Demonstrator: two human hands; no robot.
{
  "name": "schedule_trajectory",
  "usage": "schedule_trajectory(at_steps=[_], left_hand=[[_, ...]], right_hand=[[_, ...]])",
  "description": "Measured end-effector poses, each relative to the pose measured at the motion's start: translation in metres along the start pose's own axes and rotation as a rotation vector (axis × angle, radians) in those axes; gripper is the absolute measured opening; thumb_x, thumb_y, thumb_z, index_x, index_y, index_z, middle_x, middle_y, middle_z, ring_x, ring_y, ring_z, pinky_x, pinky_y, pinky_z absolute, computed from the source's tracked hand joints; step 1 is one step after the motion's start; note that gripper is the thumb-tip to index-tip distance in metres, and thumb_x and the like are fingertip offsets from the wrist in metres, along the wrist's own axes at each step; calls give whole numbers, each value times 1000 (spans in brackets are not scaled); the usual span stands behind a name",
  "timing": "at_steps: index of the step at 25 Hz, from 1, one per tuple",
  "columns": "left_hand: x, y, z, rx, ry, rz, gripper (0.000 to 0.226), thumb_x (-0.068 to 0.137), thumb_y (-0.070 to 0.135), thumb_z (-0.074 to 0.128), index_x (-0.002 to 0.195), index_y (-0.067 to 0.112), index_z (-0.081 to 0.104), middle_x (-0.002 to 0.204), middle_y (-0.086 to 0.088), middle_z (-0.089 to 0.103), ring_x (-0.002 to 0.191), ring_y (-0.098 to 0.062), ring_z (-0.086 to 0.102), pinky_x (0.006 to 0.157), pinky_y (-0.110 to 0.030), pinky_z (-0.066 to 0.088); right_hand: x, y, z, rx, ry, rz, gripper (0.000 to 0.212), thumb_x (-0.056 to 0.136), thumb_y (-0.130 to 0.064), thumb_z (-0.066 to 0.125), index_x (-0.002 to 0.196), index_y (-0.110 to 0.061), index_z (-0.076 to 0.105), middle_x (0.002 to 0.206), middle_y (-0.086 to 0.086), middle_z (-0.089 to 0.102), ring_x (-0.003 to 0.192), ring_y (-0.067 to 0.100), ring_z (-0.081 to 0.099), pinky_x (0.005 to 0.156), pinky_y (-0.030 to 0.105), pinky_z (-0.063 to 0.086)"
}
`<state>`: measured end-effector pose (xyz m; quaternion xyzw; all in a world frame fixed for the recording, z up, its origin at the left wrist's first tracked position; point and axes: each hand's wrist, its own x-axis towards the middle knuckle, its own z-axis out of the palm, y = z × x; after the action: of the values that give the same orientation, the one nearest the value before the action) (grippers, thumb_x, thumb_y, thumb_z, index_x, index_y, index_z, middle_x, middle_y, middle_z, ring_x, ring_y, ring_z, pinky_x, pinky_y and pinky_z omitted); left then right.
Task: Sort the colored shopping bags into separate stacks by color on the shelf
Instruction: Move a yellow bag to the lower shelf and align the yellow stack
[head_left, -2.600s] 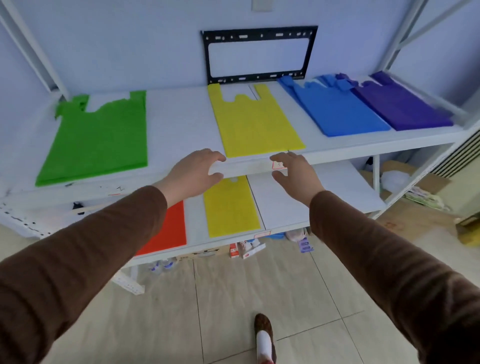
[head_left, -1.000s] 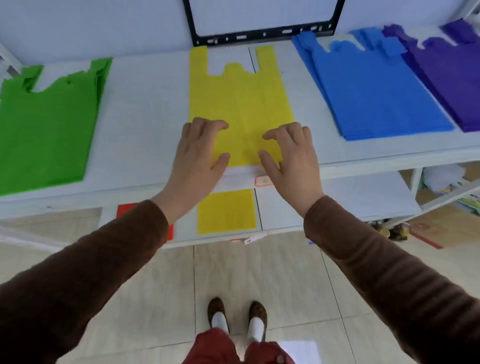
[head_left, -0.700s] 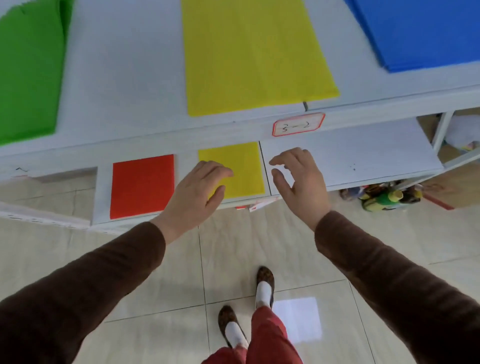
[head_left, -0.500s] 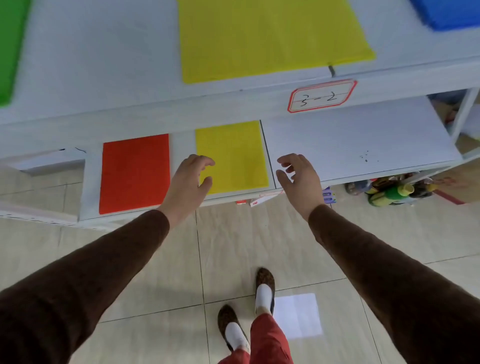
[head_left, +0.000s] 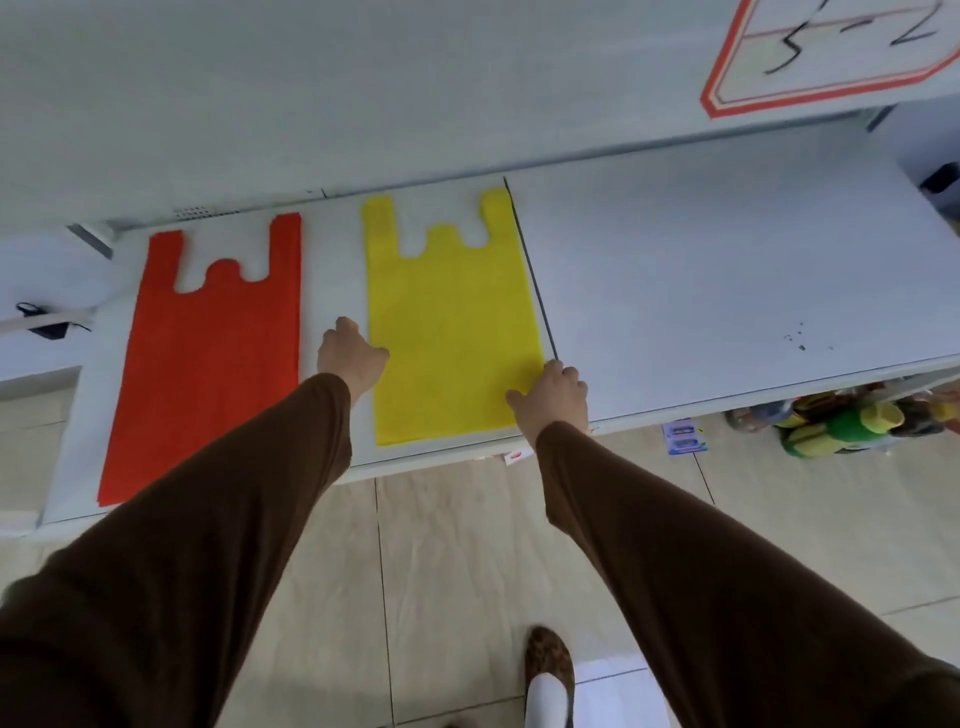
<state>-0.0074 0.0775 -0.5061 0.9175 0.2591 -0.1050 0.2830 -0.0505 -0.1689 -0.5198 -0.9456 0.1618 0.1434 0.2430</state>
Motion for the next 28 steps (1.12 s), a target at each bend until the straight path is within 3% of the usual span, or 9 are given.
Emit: schedule_trajectory(at_steps=[5, 10, 13, 15, 17, 20, 22, 24, 28], left_hand=[[36, 26, 12, 82, 7, -46, 82, 77, 26, 75, 142, 2, 31, 139, -22, 43, 126, -40, 46, 100, -44, 43], [41, 29, 22, -93, -97, -195, 90, 77, 8, 75, 149, 1, 21, 143, -21, 42, 125, -38, 50, 101, -43, 47], [31, 18, 16, -274, -112, -144, 29, 76, 8, 69, 104, 6, 64, 109, -16, 66, 99, -35, 65, 90, -47, 55], [8, 16, 11, -450, -65, -112, 12, 79, 3, 65, 85, 14, 62, 99, -12, 65, 97, -38, 66, 84, -47, 54], [-23, 14, 4, -560, -78, -91, 36, 81, 0, 64, 113, 15, 55, 109, -10, 62, 100, -36, 64, 77, -43, 54], [-85, 4, -24, -722, -234, -33, 105, 82, -9, 66, 152, 42, 7, 129, -5, 55, 105, -24, 64, 70, -36, 58], [-136, 5, -54, -750, -318, 15, 99, 85, -11, 63, 154, 40, 13, 139, -1, 52, 105, -16, 65, 71, -28, 60], [-197, 13, -91, -730, -359, 61, 75, 88, -7, 59, 150, 30, 35, 140, 2, 52, 97, -6, 65, 73, -22, 58], [-312, 37, -174, -824, -404, 100, 67, 91, -4, 58, 148, 26, 39, 121, 17, 57, 96, 0, 62, 78, -22, 51]], right_hand=[[10, -6, 17, -89, 93, 32, 45, 81, -12, 59, 122, -6, 41, 125, 13, 47, 113, 30, 46, 88, 33, 45], [21, -12, 11, 38, -69, 90, 38, 84, -7, 51, 122, -6, 47, 122, 13, 59, 118, 32, 49, 91, 37, 45], [19, -13, 5, 176, -184, 46, 26, 79, -11, 53, 104, -10, 59, 106, 10, 64, 101, 30, 58, 84, 37, 51], [7, -11, -6, 400, -229, 36, 22, 77, -9, 57, 98, -9, 55, 93, 8, 60, 88, 29, 58, 78, 41, 52], [-14, -6, -25, 552, -260, -9, 33, 77, -3, 57, 107, -11, 46, 88, 3, 55, 85, 28, 56, 76, 44, 53], [-66, 8, -72, 713, -409, -139, 87, 76, 8, 56, 147, -29, 21, 113, -6, 53, 98, 23, 57, 74, 34, 54], [-107, 19, -110, 727, -486, -222, 98, 76, 13, 58, 151, -36, 20, 133, -9, 45, 110, 18, 55, 82, 30, 52], [-156, 28, -156, 776, -524, -249, 82, 78, 15, 60, 144, -31, 42, 136, -6, 47, 112, 15, 56, 86, 26, 53], [-259, 29, -261, 805, -494, -228, 47, 86, 5, 61, 125, -22, 64, 134, 0, 58, 112, 16, 60, 91, 23, 52]])
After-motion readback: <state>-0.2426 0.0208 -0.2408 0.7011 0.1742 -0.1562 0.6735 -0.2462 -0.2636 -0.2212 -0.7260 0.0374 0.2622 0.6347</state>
